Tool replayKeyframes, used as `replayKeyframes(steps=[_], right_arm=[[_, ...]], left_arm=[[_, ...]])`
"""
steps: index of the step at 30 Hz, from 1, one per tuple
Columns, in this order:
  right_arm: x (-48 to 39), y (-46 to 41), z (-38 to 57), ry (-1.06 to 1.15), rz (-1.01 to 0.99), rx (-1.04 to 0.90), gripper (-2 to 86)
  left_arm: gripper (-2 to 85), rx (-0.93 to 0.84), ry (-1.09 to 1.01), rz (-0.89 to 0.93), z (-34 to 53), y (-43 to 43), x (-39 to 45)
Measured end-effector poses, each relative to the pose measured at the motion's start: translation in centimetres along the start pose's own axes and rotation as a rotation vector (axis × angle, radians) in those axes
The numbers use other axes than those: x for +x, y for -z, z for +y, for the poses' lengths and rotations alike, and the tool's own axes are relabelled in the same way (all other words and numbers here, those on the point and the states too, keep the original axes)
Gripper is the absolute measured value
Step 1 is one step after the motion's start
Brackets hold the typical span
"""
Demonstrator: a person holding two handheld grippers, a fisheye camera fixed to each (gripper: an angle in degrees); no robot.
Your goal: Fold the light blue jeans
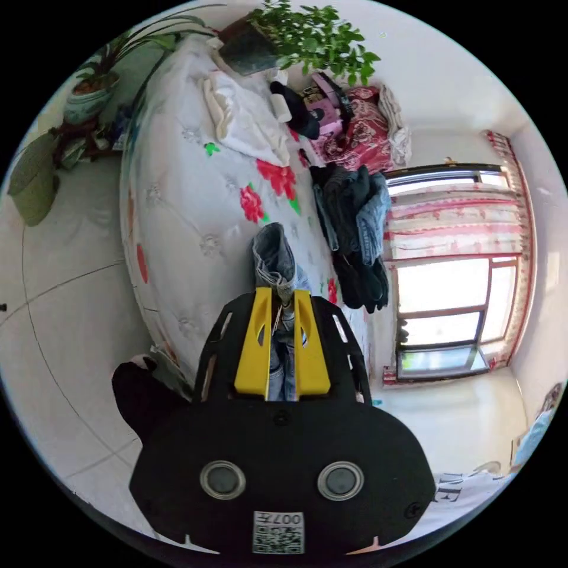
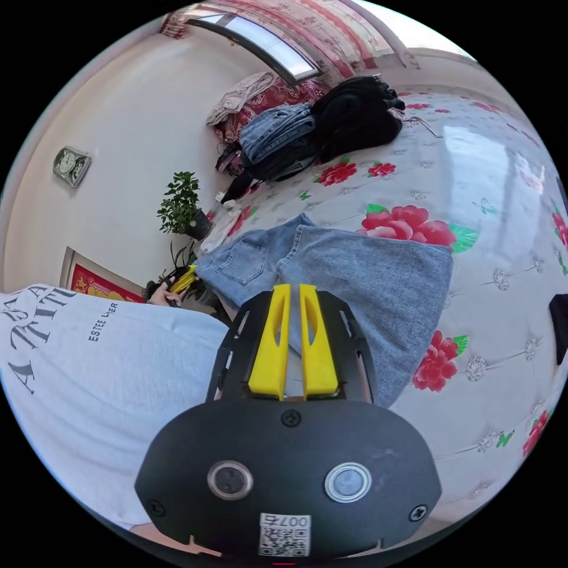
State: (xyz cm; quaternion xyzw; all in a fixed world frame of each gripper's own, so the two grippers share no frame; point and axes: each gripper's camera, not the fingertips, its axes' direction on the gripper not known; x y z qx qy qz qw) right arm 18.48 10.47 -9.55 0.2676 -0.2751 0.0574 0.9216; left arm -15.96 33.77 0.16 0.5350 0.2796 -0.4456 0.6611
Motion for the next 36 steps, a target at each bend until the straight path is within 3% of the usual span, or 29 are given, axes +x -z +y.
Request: replayKeyframes(steps=[4, 7, 9, 12, 14, 17, 24, 31, 36], right_arm=[[2.8, 4.0, 0.7, -0.053, 0.019, 0.078, 0.5], [5.1, 7.4, 1.5, -0.107, 0.043, 0.152, 0.7], [6.6, 9.3, 2.3, -0.140, 0.060, 0.199, 1.0], [9.3, 12.1, 4.0, -0.217, 0.082, 0.270, 2.2], [12.0, 13.9, 5.7, -0.302, 0.055, 0.326, 3.8], [15.1, 15.4, 7.8, -0.381, -0.011, 0.367, 5.5], [22.4, 14.1, 9.9, -0.545, -0.065, 0.275, 9.0], [27.2, 9.4, 6.4, -0.573, -0.136, 0.172, 8.2], [28.1, 9.7, 3.4, -0.595, -0.201, 0.131, 6.1]], left_arm=[[5.3, -0.095, -0.334, 0.165, 1.5, -6.0, 11.1], [5.3, -0.272, -0.739, 0.273, 7.3, -13.0, 22.7], [5.5, -0.536, -1.021, 0.419, 15.2, -20.0, 29.5], [7.1, -0.885, -1.165, 0.503, 26.0, -30.6, 31.5], [8.7, -1.038, -1.125, 0.445, 30.4, -36.8, 29.1], [10.7, -1.090, -1.001, 0.357, 32.8, -42.3, 23.3], [13.3, -0.878, -0.638, -0.004, 25.8, -46.6, 6.0], [15.2, -0.981, -0.439, 0.027, 26.5, -56.5, -3.7], [7.0, -1.072, -0.499, 0.058, 26.9, -63.4, -4.3]])
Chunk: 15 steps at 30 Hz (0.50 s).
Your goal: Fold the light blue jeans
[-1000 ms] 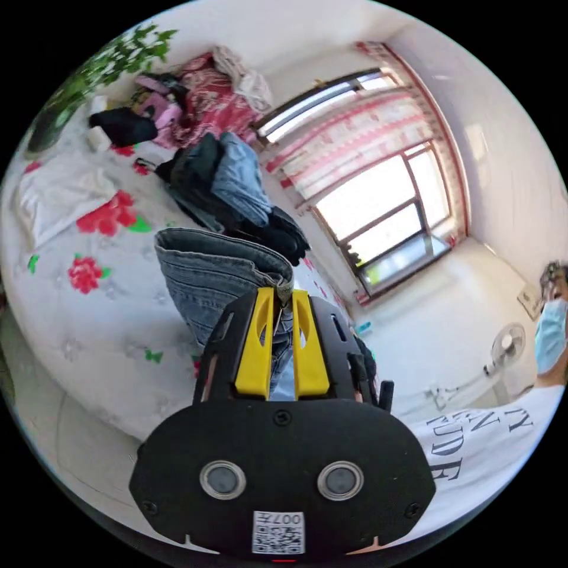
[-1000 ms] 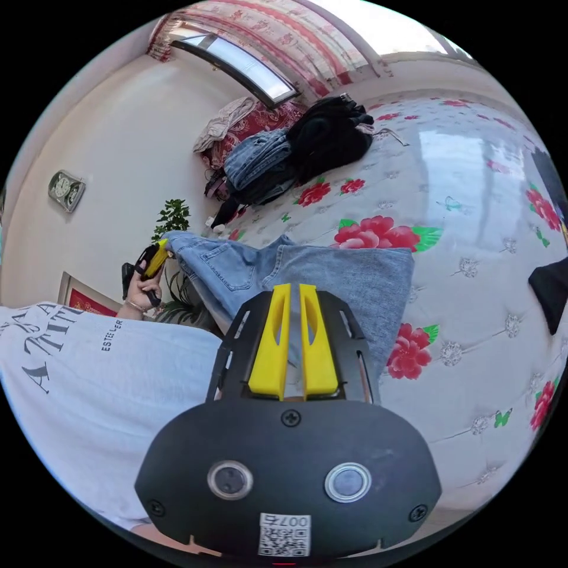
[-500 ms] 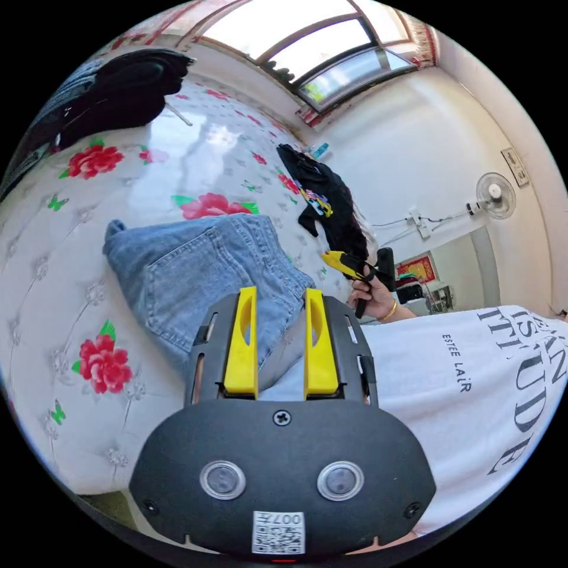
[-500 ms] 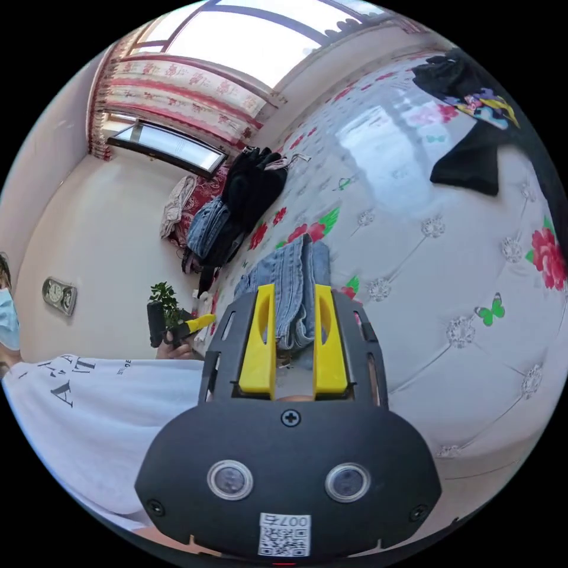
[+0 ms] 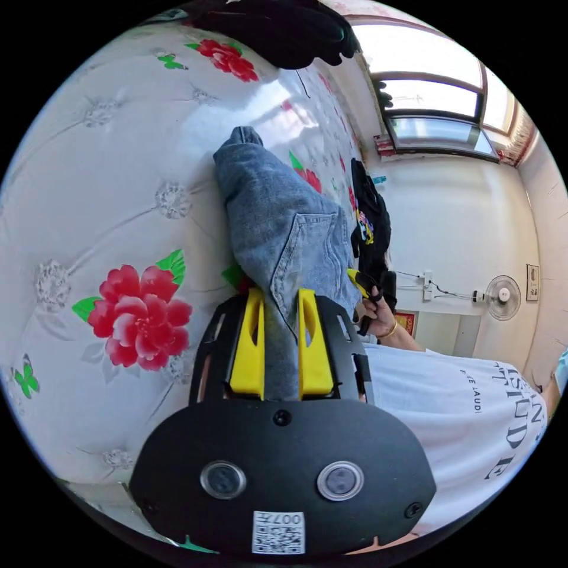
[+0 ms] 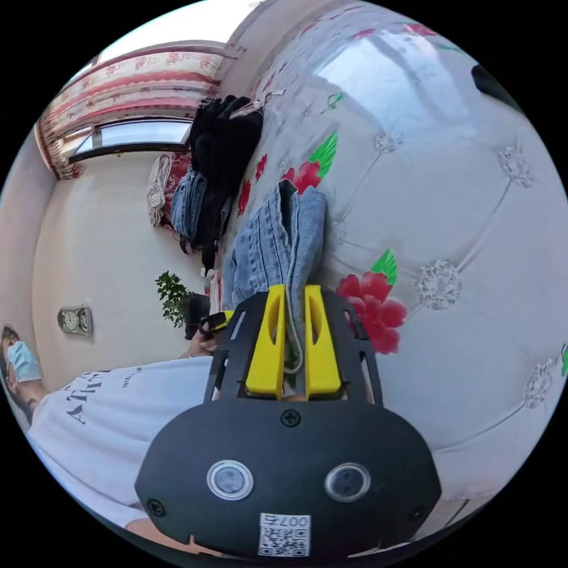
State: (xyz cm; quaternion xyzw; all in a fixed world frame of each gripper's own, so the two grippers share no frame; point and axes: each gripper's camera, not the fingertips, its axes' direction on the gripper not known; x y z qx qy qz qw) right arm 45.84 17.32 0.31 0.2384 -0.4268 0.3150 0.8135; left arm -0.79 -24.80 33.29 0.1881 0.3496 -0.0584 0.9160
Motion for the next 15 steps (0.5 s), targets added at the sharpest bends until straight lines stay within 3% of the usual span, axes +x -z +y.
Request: replayKeyframes(steps=[4, 10, 13, 15], right_arm=[[-5.3, 0.6, -4.6, 0.086, -0.105, 0.028, 4.7], [-20.1, 2.0, -18.7, 0.370, -0.213, 0.150, 4.4], [-29.3, 1.1, -27.6, 0.493, -0.197, 0.224, 5.0], [-33.4, -0.5, -32.7, 0.490, -0.130, 0.295, 5.6]], left_arm=[[5.7, 0.055, -0.113, 0.069, -4.5, 2.4, 1.2], [5.6, 0.214, -0.371, 0.090, -19.6, 14.1, 6.0], [6.0, 0.318, -0.426, 0.021, -29.4, 20.9, 8.8], [7.9, 0.413, -0.405, -0.129, -36.3, 24.6, 9.4]])
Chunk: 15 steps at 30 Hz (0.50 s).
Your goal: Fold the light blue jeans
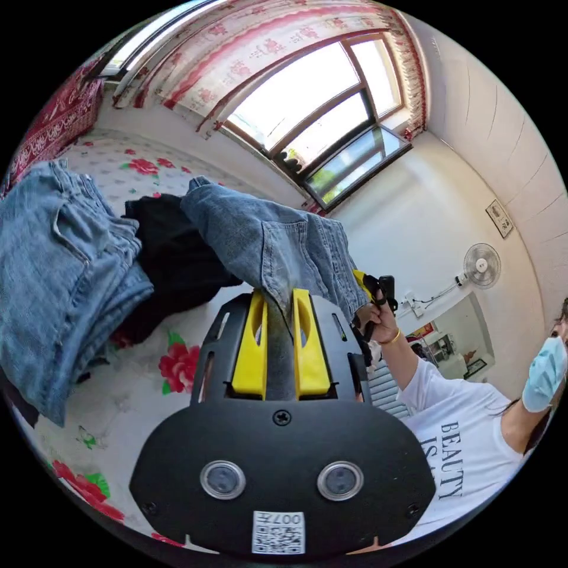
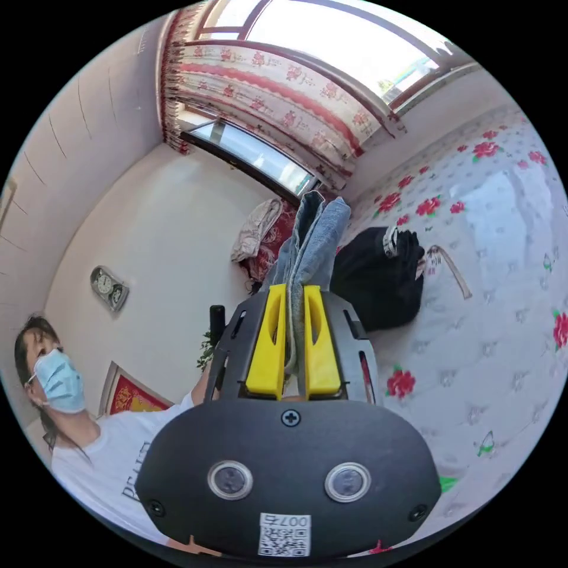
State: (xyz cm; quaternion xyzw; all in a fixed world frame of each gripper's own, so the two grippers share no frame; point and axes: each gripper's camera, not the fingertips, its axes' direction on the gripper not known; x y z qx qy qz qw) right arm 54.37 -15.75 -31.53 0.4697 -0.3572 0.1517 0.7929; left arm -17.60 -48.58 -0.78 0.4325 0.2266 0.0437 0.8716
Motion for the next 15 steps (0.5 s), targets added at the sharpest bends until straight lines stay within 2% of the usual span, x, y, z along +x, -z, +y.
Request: replayKeyframes(steps=[2, 3, 5, 7, 9, 11, 13, 15], right_arm=[[0.5, -3.9, -3.8, -0.028, 0.097, 0.106, 6.2], [1.0, -5.0, -4.1, -0.031, 0.110, 0.109, 6.2], [3.3, -9.0, -2.9, -0.044, 0.147, 0.018, 6.3], [5.6, -11.5, 1.3, -0.010, 0.158, -0.063, 6.4], [8.1, -13.4, 7.1, 0.023, 0.243, -0.200, 6.6], [11.7, -14.5, 16.3, 0.045, 0.419, -0.440, 6.9], [13.8, -13.1, 22.7, 0.024, 0.517, -0.564, 7.0], [15.3, -9.4, 27.5, -0.036, 0.584, -0.583, 7.1]], left_arm=[[9.9, 0.006, 0.042, -0.184, -2.3, -0.7, -2.8], [10.6, -0.007, 0.078, -0.274, -1.9, -1.9, -4.7], [11.1, -0.032, 0.099, -0.307, 1.4, -4.5, -7.2], [11.4, -0.087, 0.090, -0.317, 7.1, -7.9, -9.2], [11.6, -0.203, 0.092, -0.382, 17.0, -12.7, -10.9], [11.1, -0.299, 0.117, -0.384, 24.9, -15.7, -11.2], [11.0, -0.386, 0.148, -0.378, 32.1, -17.9, -10.6], [10.8, -0.487, 0.165, -0.400, 39.8, -19.4, -8.9]])
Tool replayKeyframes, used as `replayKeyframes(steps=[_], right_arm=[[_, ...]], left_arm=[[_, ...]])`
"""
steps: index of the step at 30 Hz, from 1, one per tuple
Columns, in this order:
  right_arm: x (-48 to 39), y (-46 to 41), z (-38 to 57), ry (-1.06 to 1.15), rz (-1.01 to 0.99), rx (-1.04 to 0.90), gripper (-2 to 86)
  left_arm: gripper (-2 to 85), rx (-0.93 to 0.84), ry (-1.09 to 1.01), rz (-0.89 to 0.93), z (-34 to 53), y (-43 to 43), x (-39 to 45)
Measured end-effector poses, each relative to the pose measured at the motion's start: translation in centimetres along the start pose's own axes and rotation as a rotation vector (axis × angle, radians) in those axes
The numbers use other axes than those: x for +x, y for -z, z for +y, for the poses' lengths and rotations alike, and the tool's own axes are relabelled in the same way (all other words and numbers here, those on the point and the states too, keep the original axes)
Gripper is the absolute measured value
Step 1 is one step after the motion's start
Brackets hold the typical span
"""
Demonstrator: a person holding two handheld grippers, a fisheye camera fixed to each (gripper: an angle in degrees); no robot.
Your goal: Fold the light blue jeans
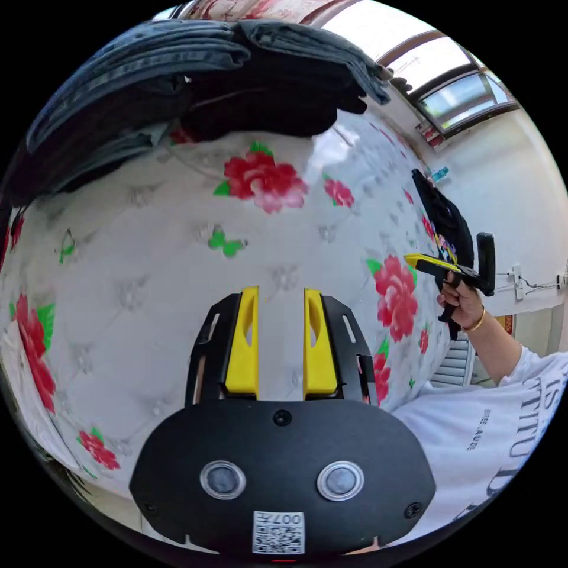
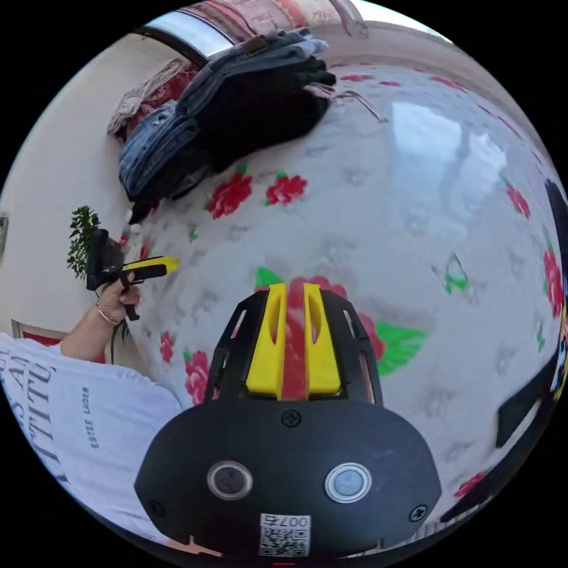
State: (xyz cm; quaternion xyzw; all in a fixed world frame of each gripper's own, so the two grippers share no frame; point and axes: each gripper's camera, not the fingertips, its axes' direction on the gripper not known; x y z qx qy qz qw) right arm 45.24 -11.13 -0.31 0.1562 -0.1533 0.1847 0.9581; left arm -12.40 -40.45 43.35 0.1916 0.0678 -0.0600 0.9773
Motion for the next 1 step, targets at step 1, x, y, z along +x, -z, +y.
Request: replayKeyframes(steps=[1], right_arm=[[2.22, 0.74, 3.12, -0.066, 0.026, 0.004, 7.3]], left_arm=[[10.6, -0.018, 0.001, -0.023, 1.38, -0.66, 0.42]])
